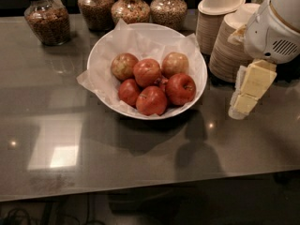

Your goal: Pick apple from white bowl

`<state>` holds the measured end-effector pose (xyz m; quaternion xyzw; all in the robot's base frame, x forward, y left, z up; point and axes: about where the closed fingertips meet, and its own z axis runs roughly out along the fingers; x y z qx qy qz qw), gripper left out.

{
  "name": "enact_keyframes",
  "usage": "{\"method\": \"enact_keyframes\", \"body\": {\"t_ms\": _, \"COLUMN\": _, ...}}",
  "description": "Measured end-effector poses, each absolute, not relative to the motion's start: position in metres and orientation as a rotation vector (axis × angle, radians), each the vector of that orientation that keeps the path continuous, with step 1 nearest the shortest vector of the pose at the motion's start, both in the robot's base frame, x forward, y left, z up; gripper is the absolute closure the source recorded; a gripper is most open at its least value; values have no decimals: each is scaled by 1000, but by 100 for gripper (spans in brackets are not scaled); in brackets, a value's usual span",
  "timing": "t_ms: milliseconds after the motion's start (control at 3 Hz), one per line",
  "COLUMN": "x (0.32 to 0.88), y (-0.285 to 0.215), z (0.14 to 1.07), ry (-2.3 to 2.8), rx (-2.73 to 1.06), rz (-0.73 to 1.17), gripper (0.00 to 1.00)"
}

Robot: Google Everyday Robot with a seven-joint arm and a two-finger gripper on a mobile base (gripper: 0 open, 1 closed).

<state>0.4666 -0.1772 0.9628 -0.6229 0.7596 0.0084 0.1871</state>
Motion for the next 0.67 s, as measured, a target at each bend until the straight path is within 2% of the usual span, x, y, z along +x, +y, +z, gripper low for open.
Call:
{"method": "enact_keyframes", "body": {"t_ms": 333, "x": 472, "y": -172, "z": 960, "ry": 2112, "rx": -1710, "rz": 47, "gripper": 0}}
{"method": "enact_keyframes", "body": {"t_ms": 667, "x": 495, "y": -147, "z": 949, "ry": 2010, "rx": -1640, "rz": 150, "gripper": 0}}
